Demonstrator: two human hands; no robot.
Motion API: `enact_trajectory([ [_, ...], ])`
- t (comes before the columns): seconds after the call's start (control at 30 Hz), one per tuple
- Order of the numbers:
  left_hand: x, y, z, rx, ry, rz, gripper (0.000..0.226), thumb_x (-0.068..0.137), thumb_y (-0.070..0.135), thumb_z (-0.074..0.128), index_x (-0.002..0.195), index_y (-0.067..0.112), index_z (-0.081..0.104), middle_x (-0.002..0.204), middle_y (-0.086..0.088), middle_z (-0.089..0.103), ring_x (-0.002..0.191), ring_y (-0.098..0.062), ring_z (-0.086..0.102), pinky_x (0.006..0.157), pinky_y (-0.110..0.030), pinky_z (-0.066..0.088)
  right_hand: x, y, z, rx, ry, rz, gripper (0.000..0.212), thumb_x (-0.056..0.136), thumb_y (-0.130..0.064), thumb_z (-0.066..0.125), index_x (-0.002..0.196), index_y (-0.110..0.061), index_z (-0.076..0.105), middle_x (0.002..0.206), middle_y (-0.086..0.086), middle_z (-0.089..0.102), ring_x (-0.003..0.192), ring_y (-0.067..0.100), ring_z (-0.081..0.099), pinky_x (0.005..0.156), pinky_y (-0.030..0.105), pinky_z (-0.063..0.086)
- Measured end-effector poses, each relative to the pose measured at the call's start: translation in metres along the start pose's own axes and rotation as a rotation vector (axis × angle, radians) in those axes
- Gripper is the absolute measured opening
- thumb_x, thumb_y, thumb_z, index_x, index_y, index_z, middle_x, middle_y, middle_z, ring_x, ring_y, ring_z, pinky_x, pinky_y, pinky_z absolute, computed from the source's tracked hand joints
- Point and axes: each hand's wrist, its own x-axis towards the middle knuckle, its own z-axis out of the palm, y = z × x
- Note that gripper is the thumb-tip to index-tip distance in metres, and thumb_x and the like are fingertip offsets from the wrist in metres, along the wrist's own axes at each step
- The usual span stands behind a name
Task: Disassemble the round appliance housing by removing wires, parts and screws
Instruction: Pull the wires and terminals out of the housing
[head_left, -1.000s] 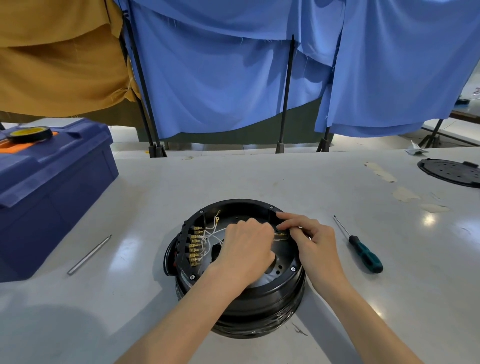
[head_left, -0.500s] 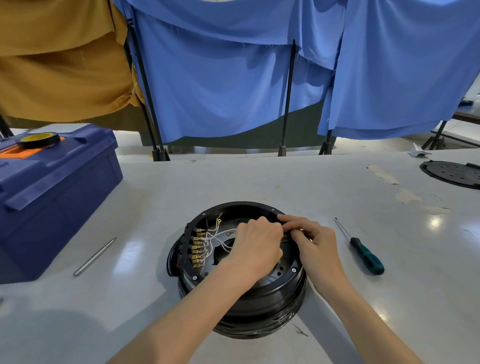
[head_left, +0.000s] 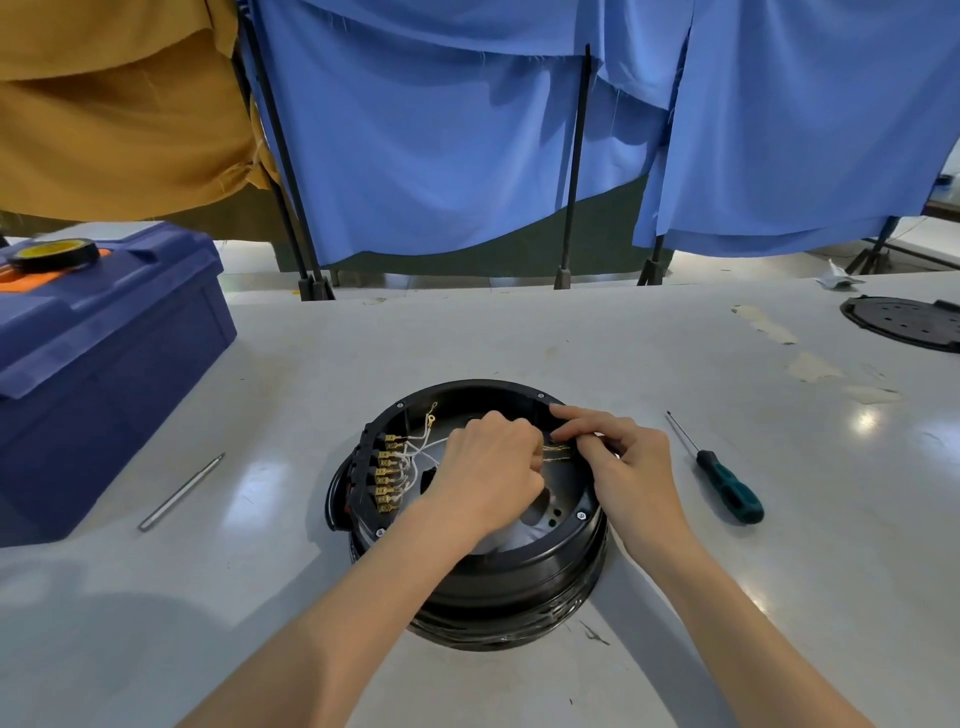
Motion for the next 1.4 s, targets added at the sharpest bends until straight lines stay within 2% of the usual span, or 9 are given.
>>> enact_trajectory([
  [0.3,-0.003,0.007,0.000,-0.109,-0.015,-0.020,0.017,0.089,0.027,0.058,0.101,0.020,0.069,0.096,-0.006,0.064,0.094,-0.026,0.059,0.067,-0.032,0.037,-0.002,-0.001,0.000,-0.003,-0.015,0.020,0.042,0.086,0.009,0.047,0.071,-0.018,0.076,0.104,-0.014,0.073,0.109,0.019,0.061,0.092,0.047,0.051],
  [0.47,-0.012,-0.005,-0.003,-0.140,0.002,-0.164,0.036,0.080,0.038,0.072,0.111,0.022,0.066,0.106,-0.004,0.065,0.100,-0.022,0.061,0.075,-0.030,0.045,-0.001,-0.001,0.000,-0.007,-0.015,0.013,0.044,0.087,0.008,0.049,0.070,-0.022,0.076,0.104,-0.015,0.073,0.109,0.017,0.061,0.093,0.046,0.050],
  [0.63,-0.021,-0.013,-0.010,-0.310,-0.023,-0.200,0.020,0.087,0.022,0.066,0.106,0.022,0.071,0.095,-0.004,0.070,0.084,-0.019,0.068,0.082,-0.038,0.055,-0.001,-0.001,0.000,-0.026,-0.013,0.011,0.045,0.088,0.008,0.049,0.071,-0.023,0.076,0.103,-0.017,0.073,0.108,0.016,0.061,0.093,0.043,0.050],
  [0.87,-0.024,-0.023,-0.011,-0.393,-0.016,-0.246,0.013,0.091,0.016,0.061,0.085,0.010,0.071,0.071,-0.006,0.069,0.064,-0.017,0.068,0.072,-0.037,0.057,0.001,-0.021,-0.007,-0.088,-0.148,0.007,0.030,0.086,0.001,0.064,0.083,-0.026,0.078,0.106,-0.016,0.072,0.100,0.001,0.064,0.087,0.017,0.051],
  [1.03,-0.027,-0.026,-0.013,-0.375,-0.039,-0.173,0.023,0.094,0.014,0.052,0.081,0.011,0.069,0.074,-0.007,0.068,0.065,-0.019,0.066,0.071,-0.040,0.056,0.006,-0.035,-0.001,-0.597,-0.328,-0.168,0.012,0.074,-0.020,0.081,0.075,-0.030,0.075,0.126,-0.024,0.055,0.115,0.001,0.040,0.085,0.000,0.029],
  [1.07,-0.028,-0.026,-0.013,-0.352,-0.043,-0.154,0.022,0.095,0.014,0.051,0.082,0.013,0.069,0.075,-0.005,0.068,0.067,-0.019,0.065,0.072,-0.039,0.056,0.007,-0.036,0.003,-0.682,-0.362,-0.195,0.008,0.075,-0.022,0.080,0.077,-0.028,0.075,0.128,-0.023,0.053,0.117,0.002,0.036,0.089,0.003,0.030],
  [1.17,-0.027,-0.026,-0.014,-0.264,-0.047,-0.112,0.020,0.098,0.019,0.049,0.087,0.019,0.066,0.084,-0.002,0.066,0.076,-0.018,0.063,0.074,-0.034,0.053,0.009,-0.040,0.009,-0.847,-0.393,-0.209,0.002,0.081,-0.020,0.074,0.079,-0.022,0.073,0.133,-0.019,0.053,0.126,0.007,0.033,0.100,0.033,0.038],
  [1.3,-0.025,-0.024,-0.013,-0.042,-0.059,-0.015,0.025,0.101,0.030,0.042,0.083,0.016,0.054,0.086,-0.003,0.058,0.087,-0.026,0.059,0.068,-0.033,0.040,0.009,-0.045,0.008,-0.995,-0.350,-0.196,0.008,0.083,-0.014,0.066,0.079,-0.017,0.072,0.127,-0.016,0.058,0.122,0.007,0.039,0.088,0.031,0.045],
  [1.4,-0.023,-0.022,-0.013,0.104,-0.049,0.058,0.013,0.101,0.024,0.044,0.099,0.016,0.054,0.102,-0.005,0.060,0.096,-0.027,0.059,0.066,-0.031,0.034,0.010,-0.050,0.009,-1.086,-0.358,-0.201,0.011,0.083,-0.013,0.063,0.082,-0.017,0.072,0.124,-0.016,0.060,0.120,0.008,0.042,0.082,0.031,0.048],
])
